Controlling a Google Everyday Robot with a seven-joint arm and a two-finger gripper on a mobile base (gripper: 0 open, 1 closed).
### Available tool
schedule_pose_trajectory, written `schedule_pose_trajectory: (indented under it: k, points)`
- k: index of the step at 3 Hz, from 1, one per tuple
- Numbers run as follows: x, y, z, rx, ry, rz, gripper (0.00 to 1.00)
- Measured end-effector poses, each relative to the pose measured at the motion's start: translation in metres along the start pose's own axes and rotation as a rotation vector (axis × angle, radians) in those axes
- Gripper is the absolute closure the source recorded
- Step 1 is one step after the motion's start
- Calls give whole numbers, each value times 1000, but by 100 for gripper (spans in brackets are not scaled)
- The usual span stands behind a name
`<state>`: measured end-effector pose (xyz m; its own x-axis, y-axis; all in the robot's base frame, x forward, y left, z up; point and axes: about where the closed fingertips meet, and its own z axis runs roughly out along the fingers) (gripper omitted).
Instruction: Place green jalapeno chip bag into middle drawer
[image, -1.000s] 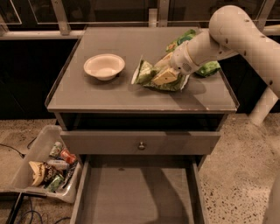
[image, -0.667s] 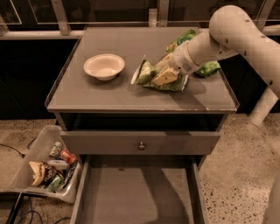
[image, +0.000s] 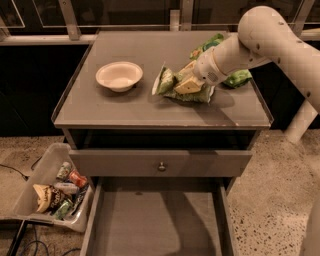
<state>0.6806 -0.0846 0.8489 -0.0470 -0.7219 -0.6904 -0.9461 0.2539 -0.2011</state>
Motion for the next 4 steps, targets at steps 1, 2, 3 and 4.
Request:
schedule_pose_trajectory:
  k: [1,2,3,4]
  points:
    - [-4,10,-11,-5,-2,-18,100]
    - [-11,28,-37,5,-17,-40,100]
    - [-15,57,-75,36,-32,-65,100]
    - [-13,94,-112,79,-26,-86,100]
